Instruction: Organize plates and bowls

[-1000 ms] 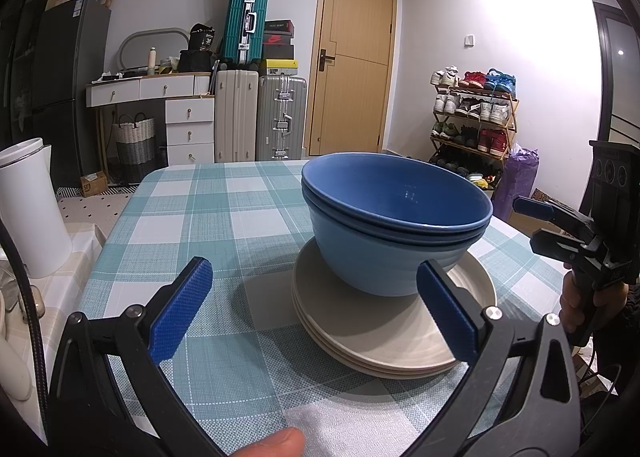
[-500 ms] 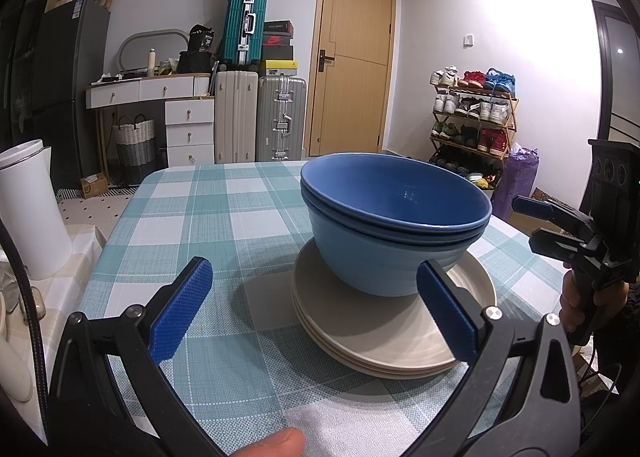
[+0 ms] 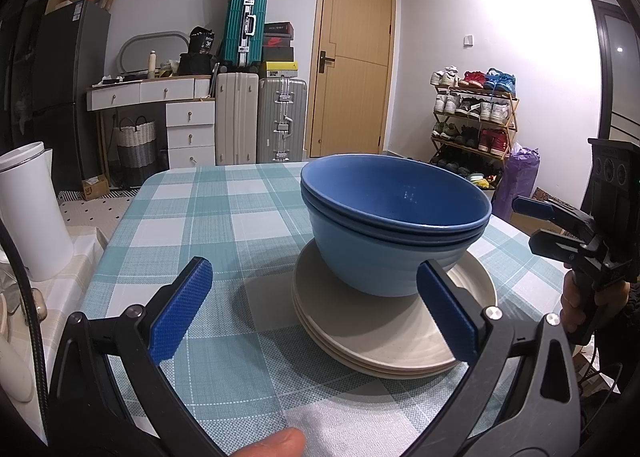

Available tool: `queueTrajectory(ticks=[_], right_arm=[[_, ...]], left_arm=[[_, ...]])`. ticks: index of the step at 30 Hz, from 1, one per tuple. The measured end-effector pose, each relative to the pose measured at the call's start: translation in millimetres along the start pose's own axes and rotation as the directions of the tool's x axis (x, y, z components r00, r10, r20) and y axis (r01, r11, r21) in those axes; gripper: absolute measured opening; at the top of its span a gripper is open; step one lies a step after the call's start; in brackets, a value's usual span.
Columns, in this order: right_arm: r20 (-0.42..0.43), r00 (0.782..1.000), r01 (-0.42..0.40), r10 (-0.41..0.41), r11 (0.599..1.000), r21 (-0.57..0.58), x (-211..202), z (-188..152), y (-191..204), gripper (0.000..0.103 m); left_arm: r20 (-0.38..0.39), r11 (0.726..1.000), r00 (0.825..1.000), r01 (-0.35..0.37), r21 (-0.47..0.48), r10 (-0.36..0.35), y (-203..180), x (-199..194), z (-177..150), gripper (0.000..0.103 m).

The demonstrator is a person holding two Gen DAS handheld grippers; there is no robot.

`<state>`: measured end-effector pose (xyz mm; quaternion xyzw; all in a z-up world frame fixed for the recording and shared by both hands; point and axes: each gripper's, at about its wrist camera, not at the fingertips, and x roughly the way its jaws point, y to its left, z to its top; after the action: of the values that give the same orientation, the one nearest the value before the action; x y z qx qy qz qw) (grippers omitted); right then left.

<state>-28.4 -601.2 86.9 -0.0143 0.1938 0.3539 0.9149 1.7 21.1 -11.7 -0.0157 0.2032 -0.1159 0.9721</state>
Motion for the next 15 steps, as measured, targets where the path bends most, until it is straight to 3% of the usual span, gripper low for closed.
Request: queueTrajectory(ticks=[15], right_arm=[[-0.001,1.000,-0.001,0.001,1.000,0.000,0.1,0.5,-0.6,0.102]], left_arm=[[0.000,1.000,1.000,0.000,0.001,0.000,0.0,-0.3,-0.5,0.102]])
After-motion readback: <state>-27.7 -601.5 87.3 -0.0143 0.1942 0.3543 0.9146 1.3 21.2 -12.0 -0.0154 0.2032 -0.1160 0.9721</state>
